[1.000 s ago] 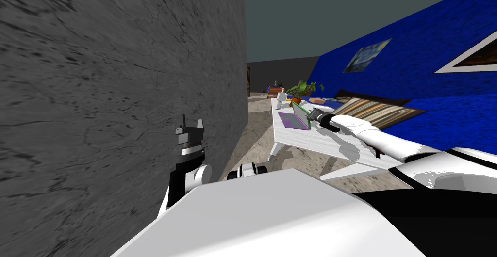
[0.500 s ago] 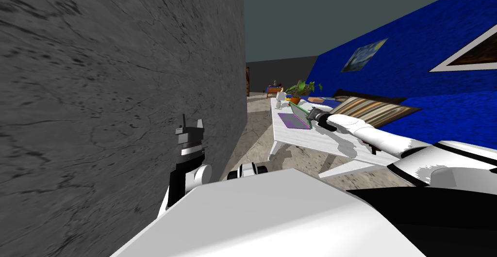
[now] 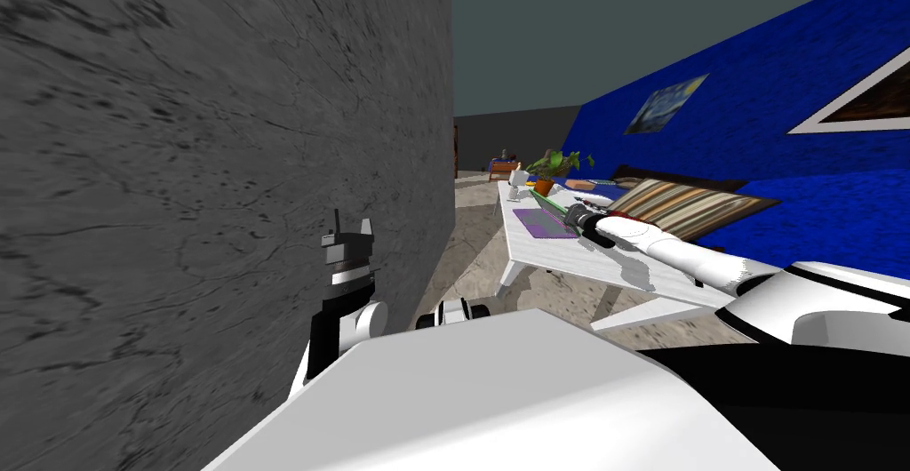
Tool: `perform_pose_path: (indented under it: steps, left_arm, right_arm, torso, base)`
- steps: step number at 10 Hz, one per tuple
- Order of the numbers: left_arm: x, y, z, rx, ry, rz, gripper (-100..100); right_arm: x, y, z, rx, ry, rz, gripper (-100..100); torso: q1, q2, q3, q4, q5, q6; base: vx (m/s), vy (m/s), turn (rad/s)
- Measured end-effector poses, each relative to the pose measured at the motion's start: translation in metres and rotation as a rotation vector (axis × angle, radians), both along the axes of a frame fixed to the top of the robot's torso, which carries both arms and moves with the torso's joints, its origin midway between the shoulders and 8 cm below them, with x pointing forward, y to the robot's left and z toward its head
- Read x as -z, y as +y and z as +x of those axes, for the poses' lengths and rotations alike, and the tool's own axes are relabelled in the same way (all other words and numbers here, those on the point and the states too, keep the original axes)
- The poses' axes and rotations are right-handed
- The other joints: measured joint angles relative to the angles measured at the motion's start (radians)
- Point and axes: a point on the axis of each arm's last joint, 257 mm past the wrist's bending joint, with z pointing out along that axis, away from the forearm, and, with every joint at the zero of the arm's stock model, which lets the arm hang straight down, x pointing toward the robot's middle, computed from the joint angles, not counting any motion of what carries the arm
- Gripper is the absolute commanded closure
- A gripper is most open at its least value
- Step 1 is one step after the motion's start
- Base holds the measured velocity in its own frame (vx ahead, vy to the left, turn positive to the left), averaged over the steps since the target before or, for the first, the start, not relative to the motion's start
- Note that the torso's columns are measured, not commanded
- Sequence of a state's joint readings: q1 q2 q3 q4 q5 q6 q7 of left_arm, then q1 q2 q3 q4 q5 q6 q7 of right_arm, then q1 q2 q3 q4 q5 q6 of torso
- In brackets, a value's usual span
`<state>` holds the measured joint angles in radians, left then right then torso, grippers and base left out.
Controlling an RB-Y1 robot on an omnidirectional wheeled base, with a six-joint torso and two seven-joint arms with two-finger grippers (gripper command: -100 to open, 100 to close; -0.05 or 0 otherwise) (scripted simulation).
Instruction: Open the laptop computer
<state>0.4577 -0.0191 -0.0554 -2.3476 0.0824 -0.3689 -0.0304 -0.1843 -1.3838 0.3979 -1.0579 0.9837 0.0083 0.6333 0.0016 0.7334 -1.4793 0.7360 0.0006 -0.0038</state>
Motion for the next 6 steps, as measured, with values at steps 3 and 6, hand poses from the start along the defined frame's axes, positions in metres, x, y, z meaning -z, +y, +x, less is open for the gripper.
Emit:
perform_pose_path:
  steps: [3,6]
  left_arm:
    - [0.000,0.000,0.000,0.000,0.000,0.000,0]
    - [0.000,0.000,0.000,0.000,0.000,0.000,0]
  right_arm:
    - [0.017,-0.007,-0.009,0.000,0.050,-0.107,100]
    - [0.029,-0.009,-0.018,-0.004,0.089,-0.183,100]
  torso:
    - [-0.003,0.001,0.001,0.000,-0.001,0.001]
    - [-0.004,0.004,0.003,0.002,0.000,0.002]
  base:
    - [0.061,0.096,0.014]
    - [0.013,-0.007,0.085]
